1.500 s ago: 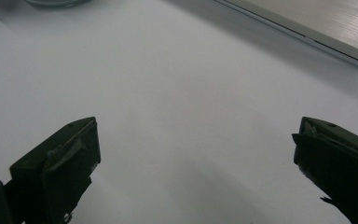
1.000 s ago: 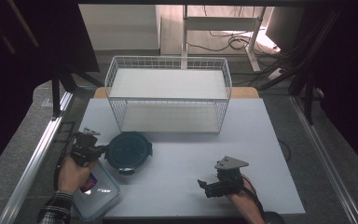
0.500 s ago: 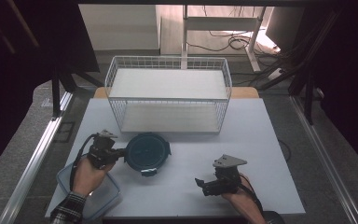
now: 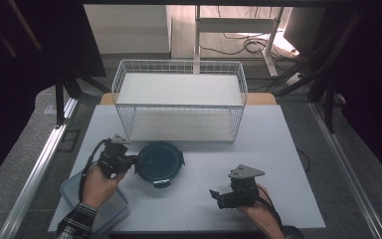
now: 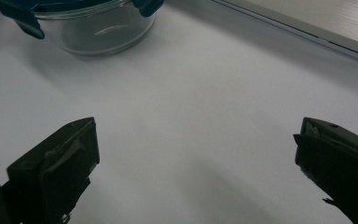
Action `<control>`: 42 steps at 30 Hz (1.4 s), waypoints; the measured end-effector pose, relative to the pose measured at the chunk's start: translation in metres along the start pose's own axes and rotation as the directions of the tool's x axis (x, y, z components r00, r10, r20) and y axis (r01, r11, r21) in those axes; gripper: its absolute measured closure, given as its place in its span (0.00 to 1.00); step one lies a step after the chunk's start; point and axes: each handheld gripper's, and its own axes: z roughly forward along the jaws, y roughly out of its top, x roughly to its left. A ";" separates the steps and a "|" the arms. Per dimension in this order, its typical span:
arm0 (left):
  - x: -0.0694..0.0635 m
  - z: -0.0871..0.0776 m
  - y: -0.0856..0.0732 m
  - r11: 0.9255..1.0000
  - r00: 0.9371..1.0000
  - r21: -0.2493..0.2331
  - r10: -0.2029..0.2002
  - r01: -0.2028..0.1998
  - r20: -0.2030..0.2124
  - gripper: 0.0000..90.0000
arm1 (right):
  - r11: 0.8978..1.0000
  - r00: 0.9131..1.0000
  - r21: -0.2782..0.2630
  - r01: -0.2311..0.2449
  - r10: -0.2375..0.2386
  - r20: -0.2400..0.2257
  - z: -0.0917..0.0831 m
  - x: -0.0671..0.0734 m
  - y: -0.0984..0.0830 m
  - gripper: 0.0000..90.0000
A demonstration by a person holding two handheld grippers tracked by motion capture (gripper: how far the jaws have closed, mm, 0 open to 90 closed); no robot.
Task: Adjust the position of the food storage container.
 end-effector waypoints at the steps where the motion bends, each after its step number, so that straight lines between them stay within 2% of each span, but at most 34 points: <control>1: 0.007 0.005 -0.003 1.000 1.000 0.023 -0.022 0.022 0.000 1.00 | 1.000 1.000 0.001 0.007 -0.007 -0.006 0.001 0.002 0.001 0.00; 4: 0.010 0.016 -0.005 0.997 1.000 0.070 -0.026 0.026 0.000 1.00 | 1.000 1.000 0.004 0.011 -0.011 -0.009 0.003 0.003 0.002 0.00; 5: 0.007 0.018 -0.003 0.997 0.999 0.081 -0.013 0.016 -0.032 1.00 | 1.000 1.000 0.009 0.013 -0.013 -0.010 0.004 0.003 0.002 0.00; 6: 0.006 0.019 -0.001 0.995 0.999 0.095 -0.008 0.013 -0.048 1.00 | 1.000 1.000 0.009 0.012 -0.011 -0.009 0.005 0.003 0.002 0.00; 8: 0.008 0.020 0.000 0.994 0.999 0.099 -0.038 0.041 -0.034 1.00 | 1.000 1.000 0.019 0.021 -0.020 -0.001 0.005 0.003 0.001 0.00; 11: 0.003 0.025 0.003 0.994 0.999 0.103 -0.039 0.042 -0.037 1.00 | 1.000 1.000 0.021 0.013 -0.013 -0.002 0.004 0.002 0.001 0.00; 14: -0.005 0.031 0.009 0.995 1.000 0.101 -0.026 0.026 -0.006 1.00 | 1.000 1.000 0.017 0.008 -0.008 -0.007 0.004 0.001 0.001 0.00; 15: -0.015 0.036 0.014 0.994 1.000 0.108 -0.002 0.001 0.007 1.00 | 1.000 1.000 0.013 0.009 -0.009 -0.013 0.003 0.001 0.001 0.00; 16: -0.015 0.036 0.014 0.994 1.000 0.108 -0.002 0.001 0.007 1.00 | 1.000 1.000 0.013 0.009 -0.009 -0.013 0.003 0.001 0.001 0.00; 17: -0.021 0.038 0.018 0.994 1.000 0.112 0.015 -0.016 0.012 1.00 | 1.000 1.000 0.014 0.010 -0.010 -0.015 0.003 0.001 0.002 0.00; 20: -0.037 0.046 0.028 0.991 0.997 0.118 0.053 -0.058 0.050 1.00 | 1.000 1.000 0.010 0.013 -0.013 -0.027 0.001 0.000 0.004 0.00; 21: -0.040 0.048 0.029 0.992 0.997 0.114 0.049 -0.055 0.057 1.00 | 1.000 1.000 0.010 0.013 -0.013 -0.027 0.001 0.000 0.004 0.00; 22: -0.041 0.048 0.031 0.991 0.996 0.116 0.063 -0.070 0.063 1.00 | 1.000 0.999 0.009 0.014 -0.013 -0.035 0.000 -0.001 0.007 0.00; 23: -0.040 0.046 0.030 0.992 0.995 0.107 0.060 -0.068 0.074 1.00 | 1.000 0.999 0.009 0.014 -0.013 -0.035 0.000 -0.001 0.007 0.00; 24: -0.036 0.042 0.028 0.996 0.993 0.078 0.043 -0.052 0.110 1.00 | 1.000 0.999 0.011 0.018 -0.017 -0.037 -0.001 -0.001 0.008 0.00; 25: -0.032 0.038 0.026 0.997 0.993 0.069 0.038 -0.046 0.115 0.99 | 0.999 0.998 0.023 0.026 -0.025 -0.054 -0.001 -0.002 0.012 0.00; 26: -0.028 0.032 0.022 0.998 0.994 0.042 0.036 -0.041 0.106 0.91 | 0.999 0.997 0.032 0.030 -0.028 -0.067 0.000 -0.002 0.014 0.00; 27: -0.023 0.026 0.017 0.999 0.994 0.010 0.034 -0.035 0.106 0.91 | 0.999 0.997 0.032 0.030 -0.028 -0.067 0.000 -0.002 0.014 0.00; 28: -0.019 0.019 0.011 1.000 0.993 -0.023 0.024 -0.021 0.116 0.86 | 0.999 0.996 0.044 0.030 -0.027 -0.080 0.001 -0.001 0.016 0.01; 29: -0.015 0.011 0.003 0.998 0.993 -0.063 0.014 -0.006 0.119 0.80 | 0.998 0.996 0.056 0.033 -0.028 -0.084 0.003 -0.001 0.019 0.05; 30: -0.013 0.006 -0.002 0.996 0.993 -0.088 0.013 -0.003 0.113 0.68 | 0.996 0.994 0.073 0.052 -0.044 -0.098 0.006 0.003 0.026 0.17; 32: -0.009 -0.005 -0.015 0.988 0.994 -0.157 0.028 -0.012 0.101 0.55 | 0.994 0.992 0.078 0.082 -0.073 -0.106 0.011 0.009 0.033 0.32; 33: -0.008 -0.010 -0.021 0.982 0.995 -0.188 0.042 -0.024 0.089 0.55 | 0.994 0.992 0.078 0.082 -0.073 -0.106 0.011 0.009 0.033 0.32; 35: -0.008 -0.018 -0.033 0.968 0.995 -0.244 0.071 -0.051 0.074 0.40 | 0.990 0.986 0.072 0.119 -0.110 -0.123 0.017 0.016 0.042 0.45; 37: -0.008 -0.024 -0.042 0.959 0.994 -0.281 0.073 -0.048 0.079 0.30 | 0.983 0.977 0.069 0.173 -0.162 -0.141 0.024 0.025 0.053 0.62; 38: -0.007 -0.026 -0.047 0.950 0.993 -0.309 0.076 -0.044 0.095 0.27 | 0.980 0.975 0.071 0.183 -0.172 -0.144 0.026 0.029 0.057 0.65; 39: -0.005 -0.029 -0.055 0.936 0.991 -0.350 0.070 -0.027 0.111 0.23 | 0.978 0.973 0.044 0.203 -0.197 -0.119 0.026 0.033 0.062 0.74; 40: -0.004 -0.031 -0.059 0.929 0.991 -0.369 0.061 -0.014 0.116 0.22 | 0.977 0.969 0.043 0.208 -0.199 -0.148 0.029 0.036 0.070 0.81; 41: -0.002 -0.032 -0.062 0.928 0.990 -0.372 0.058 -0.006 0.127 0.20 | 0.978 0.966 0.038 0.204 -0.195 -0.168 0.031 0.037 0.075 0.85; 42: -0.002 -0.032 -0.064 0.932 0.991 -0.363 0.060 -0.013 0.117 0.12 | 0.978 0.961 0.016 0.209 -0.202 -0.190 0.039 0.042 0.084 0.93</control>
